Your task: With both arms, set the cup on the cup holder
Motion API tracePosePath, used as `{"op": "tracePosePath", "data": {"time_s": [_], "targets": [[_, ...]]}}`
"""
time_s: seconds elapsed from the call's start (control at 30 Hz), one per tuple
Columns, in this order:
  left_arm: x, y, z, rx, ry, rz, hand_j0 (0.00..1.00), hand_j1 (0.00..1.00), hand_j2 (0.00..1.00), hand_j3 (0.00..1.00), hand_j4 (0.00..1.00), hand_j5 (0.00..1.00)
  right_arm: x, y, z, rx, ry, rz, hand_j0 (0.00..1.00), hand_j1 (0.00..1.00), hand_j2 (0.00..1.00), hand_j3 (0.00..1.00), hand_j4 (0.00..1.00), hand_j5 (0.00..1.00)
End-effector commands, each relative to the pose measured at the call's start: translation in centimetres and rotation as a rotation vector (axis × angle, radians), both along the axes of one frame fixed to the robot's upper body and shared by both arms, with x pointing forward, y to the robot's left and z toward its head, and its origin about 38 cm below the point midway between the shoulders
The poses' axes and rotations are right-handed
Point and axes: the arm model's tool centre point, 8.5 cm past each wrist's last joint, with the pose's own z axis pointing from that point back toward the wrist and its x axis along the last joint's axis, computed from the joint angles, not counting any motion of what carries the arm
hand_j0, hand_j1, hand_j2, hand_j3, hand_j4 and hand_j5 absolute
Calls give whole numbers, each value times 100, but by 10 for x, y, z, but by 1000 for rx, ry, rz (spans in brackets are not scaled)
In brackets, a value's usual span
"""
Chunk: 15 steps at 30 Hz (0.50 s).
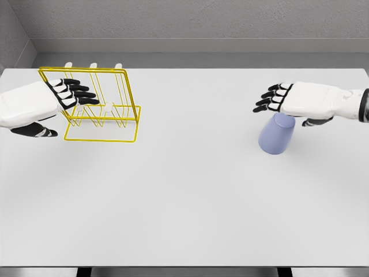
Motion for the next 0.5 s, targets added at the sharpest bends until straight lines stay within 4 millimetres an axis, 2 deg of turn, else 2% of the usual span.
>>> {"op": "tracePosePath", "data": {"time_s": [0.0, 0.27, 0.47], "targets": [[0, 0, 1, -5, 1, 2, 100, 100, 100, 100, 100, 100, 0, 2, -15, -18, 34, 1, 100, 100, 100, 100, 100, 100], [0, 1, 0, -5, 3, 3, 100, 100, 100, 100, 100, 100, 12, -1, -32, -36, 53, -30, 100, 100, 100, 100, 100, 100], [0, 1, 1, -5, 2, 3, 100, 100, 100, 100, 100, 100, 10, 0, -37, -44, 67, -28, 100, 100, 100, 100, 100, 100]]}}
